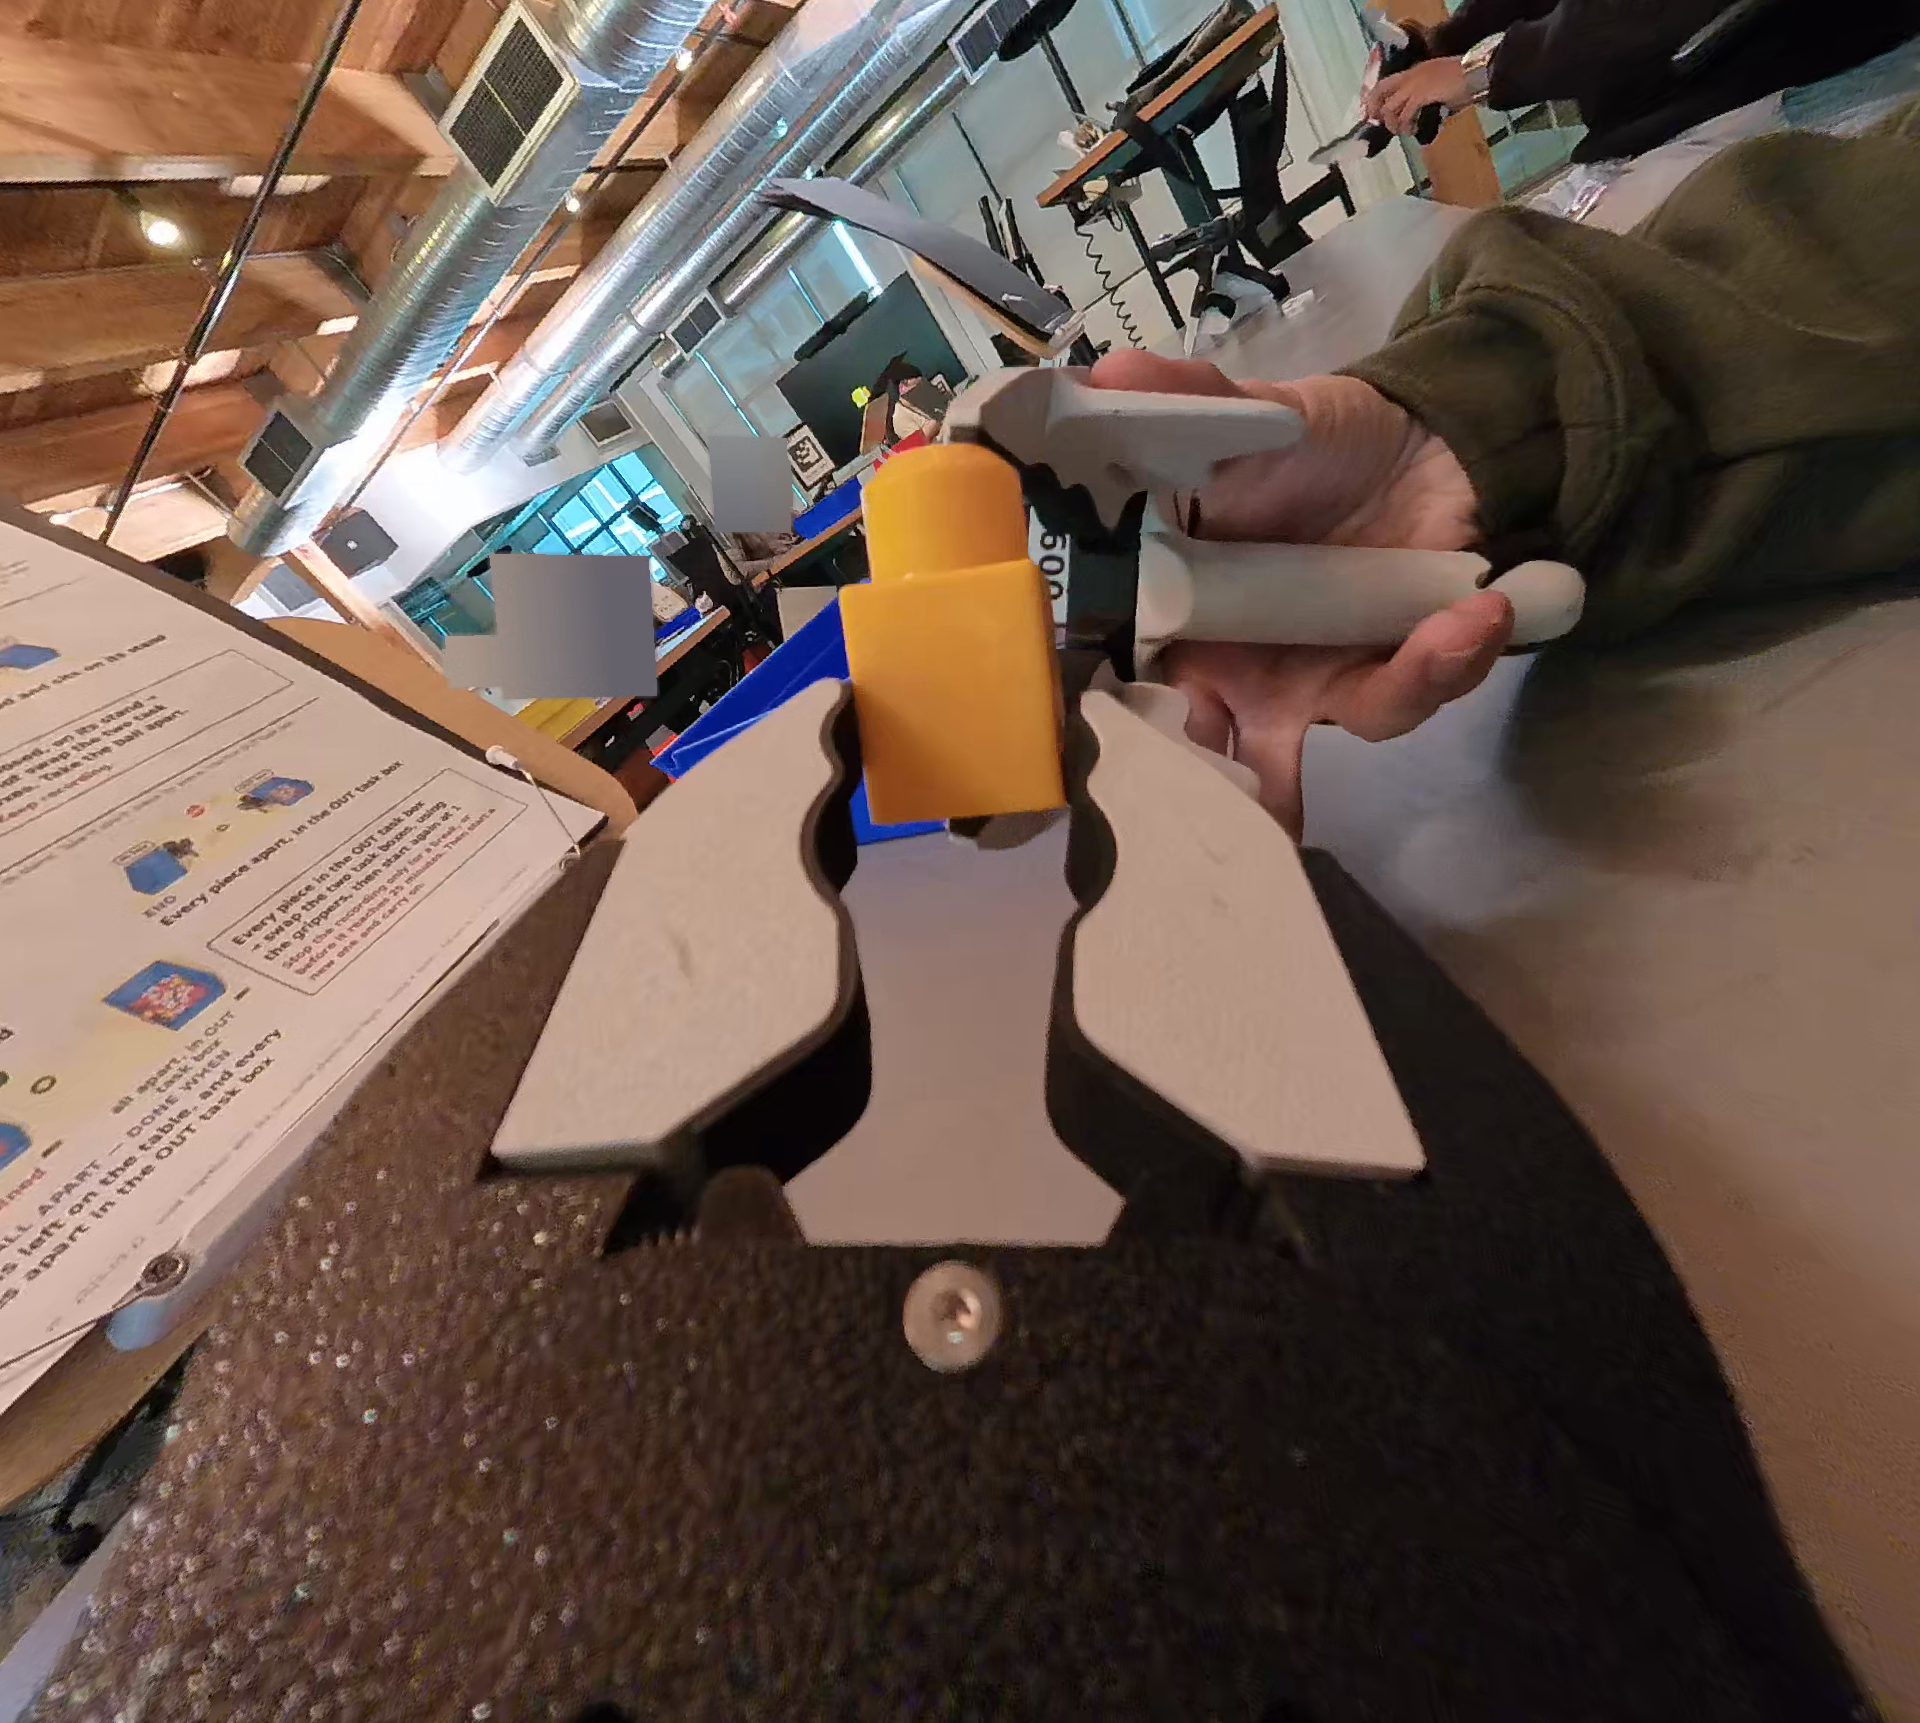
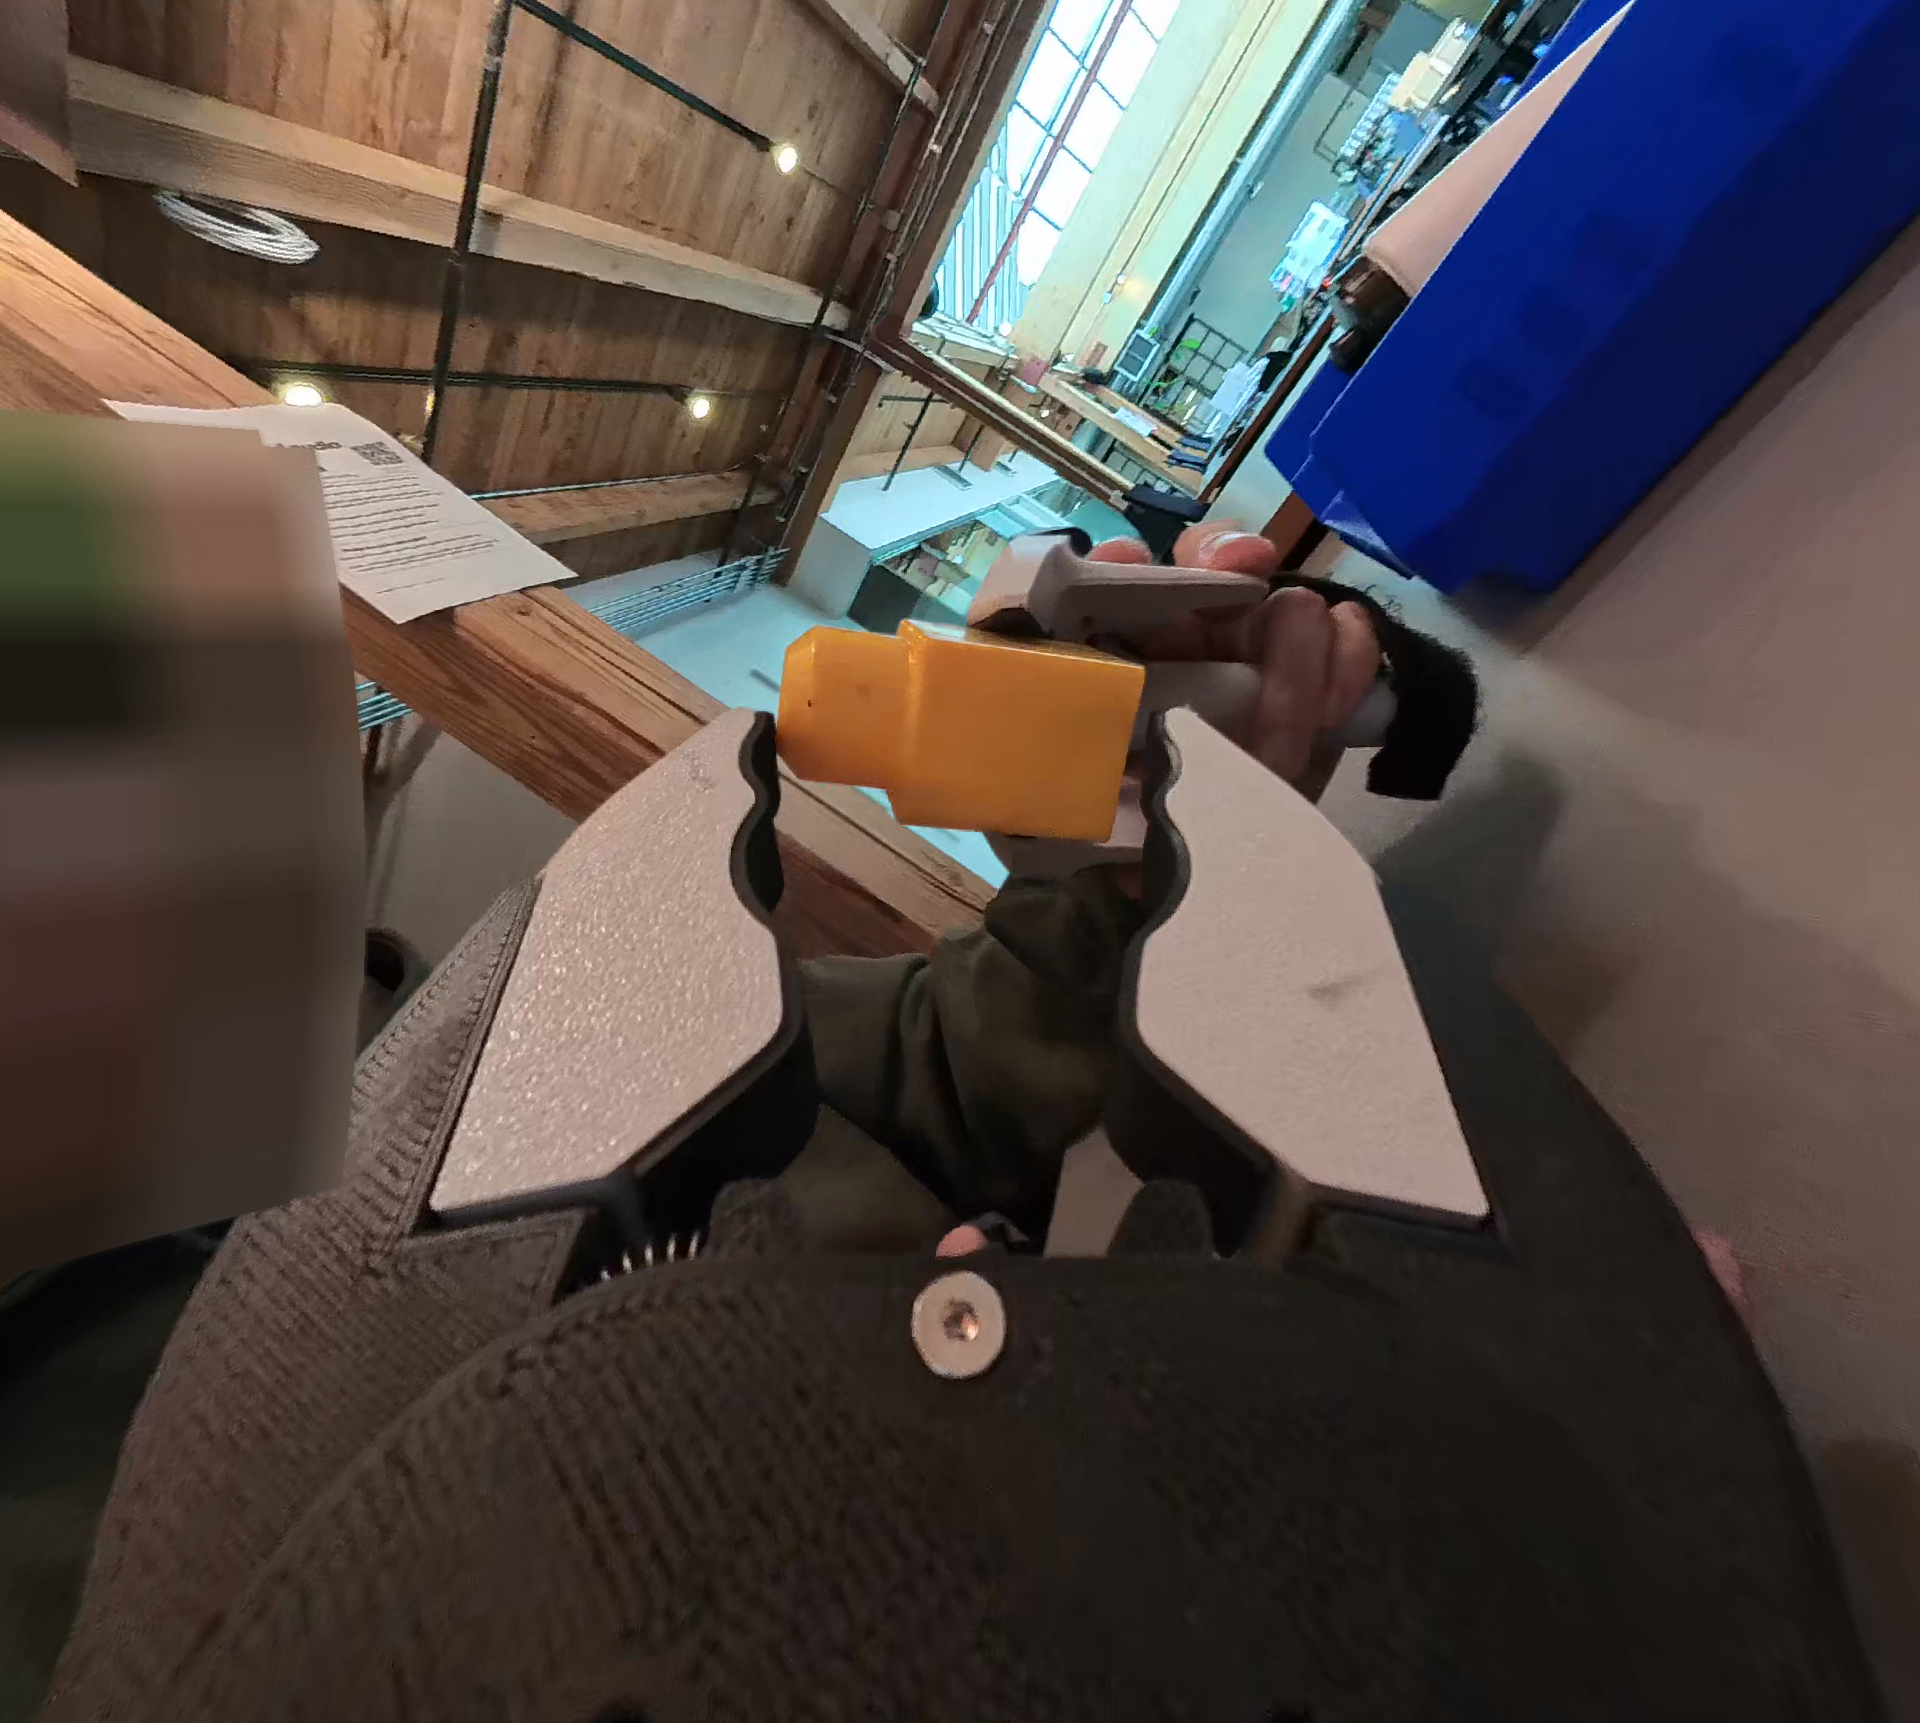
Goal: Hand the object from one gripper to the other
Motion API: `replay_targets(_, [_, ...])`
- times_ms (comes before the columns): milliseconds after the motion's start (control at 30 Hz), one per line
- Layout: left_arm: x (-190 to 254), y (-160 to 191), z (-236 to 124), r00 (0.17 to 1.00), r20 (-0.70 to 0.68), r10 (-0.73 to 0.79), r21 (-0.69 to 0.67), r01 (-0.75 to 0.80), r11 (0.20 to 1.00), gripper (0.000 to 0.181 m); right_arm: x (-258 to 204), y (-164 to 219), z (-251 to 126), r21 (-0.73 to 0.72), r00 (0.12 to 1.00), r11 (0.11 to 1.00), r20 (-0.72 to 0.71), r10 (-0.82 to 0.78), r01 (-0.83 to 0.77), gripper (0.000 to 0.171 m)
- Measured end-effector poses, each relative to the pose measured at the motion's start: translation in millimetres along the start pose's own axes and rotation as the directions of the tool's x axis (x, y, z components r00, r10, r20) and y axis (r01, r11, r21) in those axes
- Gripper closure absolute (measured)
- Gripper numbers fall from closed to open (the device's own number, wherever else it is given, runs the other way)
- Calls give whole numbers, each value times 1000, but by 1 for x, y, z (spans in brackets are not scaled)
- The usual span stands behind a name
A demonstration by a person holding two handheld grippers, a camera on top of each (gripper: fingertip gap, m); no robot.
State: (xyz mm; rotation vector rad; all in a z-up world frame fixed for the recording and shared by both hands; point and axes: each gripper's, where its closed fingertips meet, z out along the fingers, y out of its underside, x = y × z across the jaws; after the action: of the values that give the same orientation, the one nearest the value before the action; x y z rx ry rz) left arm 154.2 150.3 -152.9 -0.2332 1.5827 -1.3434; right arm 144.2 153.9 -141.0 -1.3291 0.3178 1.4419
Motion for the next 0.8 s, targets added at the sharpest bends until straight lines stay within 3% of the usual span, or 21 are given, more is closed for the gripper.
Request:
replay_targets(233, [5, -1, 1, 999, -28, 31, -5, -31, 999, 145, -5, 2, 3, 0, 994, 996, 61, 85, -85, 101])
replay_targets(533, [2, 0, -1, 999, -19, 32, -14, -32, 999, 145, -3, 1, 5, 22, 997, 999, 65, 40, -42, 104])
replay_targets(700, [2, 6, 0, 1000, -8, -4, -40, 3, 999, 144, -2, 4, 6, -16, 991, 991, 2, -136, 136, 104])
replay_targets(800, [-3, 2, 0, 990, 11, -139, -13, 139, 990, 119, -5, -1, 4, -37, 928, 931, -76, -366, 364, 104])
